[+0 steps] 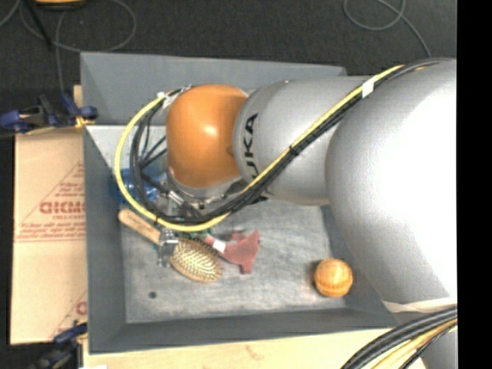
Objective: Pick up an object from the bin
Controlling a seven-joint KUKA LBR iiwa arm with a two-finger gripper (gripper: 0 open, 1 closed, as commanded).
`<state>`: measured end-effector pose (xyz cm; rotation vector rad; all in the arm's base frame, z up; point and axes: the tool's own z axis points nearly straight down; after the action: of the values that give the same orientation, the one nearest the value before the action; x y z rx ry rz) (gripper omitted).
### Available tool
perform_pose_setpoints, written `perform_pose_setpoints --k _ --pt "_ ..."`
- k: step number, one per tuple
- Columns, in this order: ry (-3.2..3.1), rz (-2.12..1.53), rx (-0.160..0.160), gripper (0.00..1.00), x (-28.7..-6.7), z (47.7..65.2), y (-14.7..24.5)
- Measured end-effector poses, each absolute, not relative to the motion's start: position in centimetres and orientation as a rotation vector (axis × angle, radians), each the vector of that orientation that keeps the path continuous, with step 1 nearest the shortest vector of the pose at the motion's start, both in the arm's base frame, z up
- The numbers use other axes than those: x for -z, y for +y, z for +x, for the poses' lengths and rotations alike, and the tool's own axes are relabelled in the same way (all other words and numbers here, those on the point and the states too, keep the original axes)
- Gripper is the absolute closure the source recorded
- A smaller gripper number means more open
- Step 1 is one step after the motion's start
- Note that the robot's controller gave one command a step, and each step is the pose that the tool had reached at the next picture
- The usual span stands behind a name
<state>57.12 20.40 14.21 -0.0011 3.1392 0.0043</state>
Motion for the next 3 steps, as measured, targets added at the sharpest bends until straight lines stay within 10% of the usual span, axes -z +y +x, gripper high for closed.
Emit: perform_pose_setpoints --k 1,2,3 --pt "3.131 0.078 -0.012 0.00 -11.2 60.5 18.6" --pt "3.095 0.524 -0.009 1.00 -7.3 58.3 17.9" --pt "3.095 0.525 -0.009 1.00 -7.3 58.3 17.9"
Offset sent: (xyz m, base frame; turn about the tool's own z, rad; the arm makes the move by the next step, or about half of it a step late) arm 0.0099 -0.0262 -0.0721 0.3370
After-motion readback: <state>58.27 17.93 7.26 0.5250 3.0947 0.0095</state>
